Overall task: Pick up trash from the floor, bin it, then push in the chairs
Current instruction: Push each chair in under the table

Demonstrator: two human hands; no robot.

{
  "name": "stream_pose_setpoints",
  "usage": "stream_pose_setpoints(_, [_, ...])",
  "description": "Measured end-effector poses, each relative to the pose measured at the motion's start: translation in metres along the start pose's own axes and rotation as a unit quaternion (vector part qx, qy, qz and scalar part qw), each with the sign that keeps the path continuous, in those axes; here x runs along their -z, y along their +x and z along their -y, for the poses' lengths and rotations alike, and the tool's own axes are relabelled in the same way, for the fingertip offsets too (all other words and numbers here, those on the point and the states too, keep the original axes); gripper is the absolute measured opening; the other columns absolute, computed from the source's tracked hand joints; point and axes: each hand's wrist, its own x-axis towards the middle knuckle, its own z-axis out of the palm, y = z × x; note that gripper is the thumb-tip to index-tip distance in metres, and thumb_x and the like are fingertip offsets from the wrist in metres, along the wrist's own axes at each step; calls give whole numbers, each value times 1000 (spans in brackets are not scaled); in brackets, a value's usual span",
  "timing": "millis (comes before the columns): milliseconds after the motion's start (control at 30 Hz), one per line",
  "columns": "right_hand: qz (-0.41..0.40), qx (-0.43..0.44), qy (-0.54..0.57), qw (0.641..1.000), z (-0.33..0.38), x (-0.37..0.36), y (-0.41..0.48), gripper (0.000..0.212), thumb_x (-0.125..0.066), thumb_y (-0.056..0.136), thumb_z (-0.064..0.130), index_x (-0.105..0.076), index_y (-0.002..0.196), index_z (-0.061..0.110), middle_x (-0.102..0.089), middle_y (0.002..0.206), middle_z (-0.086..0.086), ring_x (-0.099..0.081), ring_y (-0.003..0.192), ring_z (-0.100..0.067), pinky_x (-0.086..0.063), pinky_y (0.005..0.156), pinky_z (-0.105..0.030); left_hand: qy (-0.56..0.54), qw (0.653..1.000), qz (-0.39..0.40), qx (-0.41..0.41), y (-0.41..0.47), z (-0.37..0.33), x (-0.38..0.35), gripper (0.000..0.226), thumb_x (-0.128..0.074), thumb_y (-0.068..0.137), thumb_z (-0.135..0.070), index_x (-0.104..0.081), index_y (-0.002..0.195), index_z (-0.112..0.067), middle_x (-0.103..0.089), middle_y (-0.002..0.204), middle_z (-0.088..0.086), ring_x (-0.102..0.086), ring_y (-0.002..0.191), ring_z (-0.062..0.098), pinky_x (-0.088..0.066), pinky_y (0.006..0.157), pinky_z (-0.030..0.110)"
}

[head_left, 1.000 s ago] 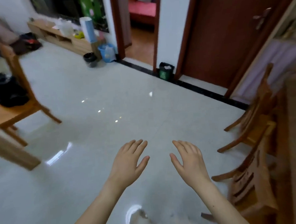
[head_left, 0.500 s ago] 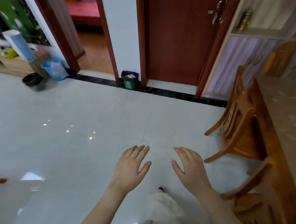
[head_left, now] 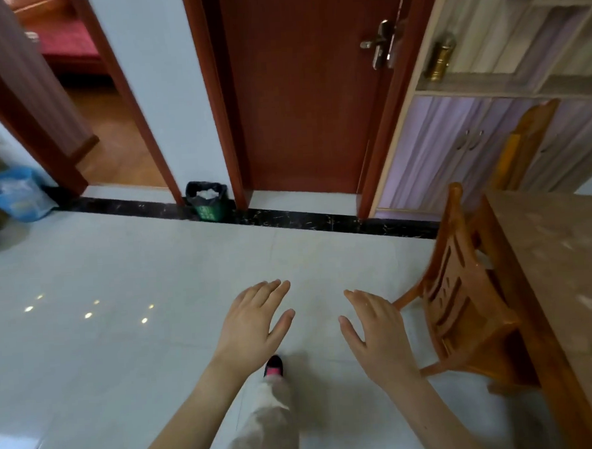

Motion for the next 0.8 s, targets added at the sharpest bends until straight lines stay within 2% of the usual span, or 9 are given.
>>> stream_pose_setpoints(167, [-11, -37, -18, 999, -34, -17, 99, 59, -24, 98, 60, -49, 138, 25, -56, 136, 4, -50, 127, -17, -40, 106, -43, 4, 998, 43, -47, 116, 32, -31, 57, -25, 97, -55, -43, 143, -27, -49, 143, -6, -43, 133, 18, -31, 112, 35])
stream_pose_setpoints(300, [-63, -91, -55, 992, -52, -6, 193, 54, -34, 96, 52, -55, 134, 20, -62, 129, -2, -57, 119, -22, -46, 102, -44, 22, 992, 60, -112, 234, 50, -30, 58, -24, 97, -56, -44, 143, -27, -50, 143, -5, -46, 131, 19, -26, 111, 33])
stream_pose_setpoints(367, [-86, -110, -54, 989, -59, 4, 235, 53, -36, 96, 50, -57, 133, 17, -64, 127, -3, -58, 116, -23, -46, 101, -43, 14, 987, 66, -143, 295, 53, -23, 59, -24, 97, -56, -43, 143, -25, -50, 143, -4, -44, 132, 20, -29, 112, 35])
stream_pose_setpoints(567, [-134, -182, -57, 973, -100, 28, 330, 49, -40, 96, 46, -57, 131, 16, -64, 124, -4, -58, 113, -25, -45, 99, -43, -16, 970, 86, -226, 449, 39, -26, 59, -25, 97, -55, -43, 143, -24, -50, 142, -2, -43, 132, 20, -34, 110, 41])
stream_pose_setpoints(700, [-134, -227, -63, 963, -145, 38, 378, 51, -38, 96, 48, -56, 133, 17, -62, 127, -4, -57, 116, -25, -43, 100, -43, -41, 959, 111, -256, 525, 21, -58, 56, -30, 97, -52, -47, 141, -23, -55, 138, 0, -48, 128, 21, -38, 107, 41])
stream_pose_setpoints(800, [-135, -265, -78, 951, -190, 47, 416, 49, -42, 95, 48, -55, 133, 20, -62, 128, -2, -56, 117, -23, -40, 99, -37, -46, 950, 136, -277, 584, 4, -91, 55, -30, 98, -53, -47, 141, -23, -55, 137, -1, -49, 127, 20, -39, 106, 42])
